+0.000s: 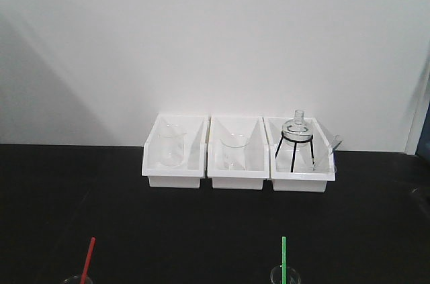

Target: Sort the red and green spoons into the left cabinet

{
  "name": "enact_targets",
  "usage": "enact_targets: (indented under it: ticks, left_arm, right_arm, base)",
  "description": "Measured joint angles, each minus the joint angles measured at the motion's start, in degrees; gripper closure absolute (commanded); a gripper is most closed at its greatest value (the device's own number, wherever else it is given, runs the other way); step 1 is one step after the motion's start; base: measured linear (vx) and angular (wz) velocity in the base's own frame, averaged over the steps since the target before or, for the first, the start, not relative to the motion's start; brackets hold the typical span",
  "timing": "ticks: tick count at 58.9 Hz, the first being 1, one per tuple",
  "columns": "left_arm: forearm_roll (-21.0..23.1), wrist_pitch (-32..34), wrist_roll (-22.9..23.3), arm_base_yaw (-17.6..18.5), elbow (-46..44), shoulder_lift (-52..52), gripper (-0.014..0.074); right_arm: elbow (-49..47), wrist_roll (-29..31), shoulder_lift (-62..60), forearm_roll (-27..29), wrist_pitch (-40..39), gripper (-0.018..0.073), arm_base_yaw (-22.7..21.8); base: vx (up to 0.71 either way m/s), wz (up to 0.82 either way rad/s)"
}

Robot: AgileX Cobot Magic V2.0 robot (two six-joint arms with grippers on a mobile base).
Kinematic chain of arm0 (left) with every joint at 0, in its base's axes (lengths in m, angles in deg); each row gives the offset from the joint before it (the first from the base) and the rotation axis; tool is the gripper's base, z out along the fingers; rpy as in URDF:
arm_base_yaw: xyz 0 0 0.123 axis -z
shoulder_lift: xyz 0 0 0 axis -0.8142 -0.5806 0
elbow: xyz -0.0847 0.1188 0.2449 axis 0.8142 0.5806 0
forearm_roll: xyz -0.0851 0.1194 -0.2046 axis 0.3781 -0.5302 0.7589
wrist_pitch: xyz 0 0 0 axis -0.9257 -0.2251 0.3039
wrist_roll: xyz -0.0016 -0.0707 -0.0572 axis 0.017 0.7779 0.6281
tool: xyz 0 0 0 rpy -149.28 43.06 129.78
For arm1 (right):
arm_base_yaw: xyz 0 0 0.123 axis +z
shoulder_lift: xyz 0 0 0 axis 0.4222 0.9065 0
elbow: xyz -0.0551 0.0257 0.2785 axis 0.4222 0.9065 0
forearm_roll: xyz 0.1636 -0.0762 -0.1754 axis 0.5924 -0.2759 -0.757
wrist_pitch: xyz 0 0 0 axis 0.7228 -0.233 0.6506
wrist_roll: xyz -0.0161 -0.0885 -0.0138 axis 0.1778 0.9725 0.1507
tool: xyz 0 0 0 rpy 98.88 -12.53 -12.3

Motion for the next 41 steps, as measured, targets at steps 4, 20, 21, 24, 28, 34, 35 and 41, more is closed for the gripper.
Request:
enact_targets:
  ticks: [4, 20, 21, 24, 28, 34, 35, 41]
  left_arm:
    - [0.0, 0.0, 0.0, 0.0, 0.0, 0.0, 0.0596]
    - [0.0, 0.0, 0.0, 0.0, 0.0, 0.0, 0.0596]
    - [0.0, 0.0, 0.0, 0.0, 0.0, 0.0, 0.0596]
    - [0.0, 0.0, 0.0, 0.0, 0.0, 0.0, 0.0596]
    - [0.0, 0.0, 0.0, 0.0, 0.0, 0.0, 0.0596]
    - [0.0, 0.0, 0.0, 0.0, 0.0, 0.0, 0.0596]
    - [0.0, 0.0, 0.0, 0.0, 0.0, 0.0, 0.0596]
    - [0.0, 0.0, 0.0, 0.0, 0.0, 0.0, 0.0596]
  right_arm:
    - [0.0, 0.0, 0.0, 0.0, 0.0, 0.0565, 0.0]
    - [0.0, 0.0, 0.0, 0.0, 0.0, 0.0565, 0.0]
    - [0.0, 0.0, 0.0, 0.0, 0.0, 0.0565, 0.0]
    - [0.0, 0.0, 0.0, 0.0, 0.0, 0.0565, 0.0]
    - [0.0, 0.0, 0.0, 0.0, 0.0, 0.0565, 0.0]
    - [0.0, 0.0, 0.0, 0.0, 0.0, 0.0565, 0.0]
    - [0.0, 0.0, 0.0, 0.0, 0.0, 0.0565, 0.0]
    - [0.0, 0.0, 0.0, 0.0, 0.0, 0.0565, 0.0]
  base:
    - [0.00, 0.00]
    - [0.00, 0.00]
    - [0.00, 0.00]
    - [0.00, 0.00]
    - [0.00, 0.00]
    - [0.00, 0.00]
    - [0.00, 0.00]
    - [0.00, 0.00]
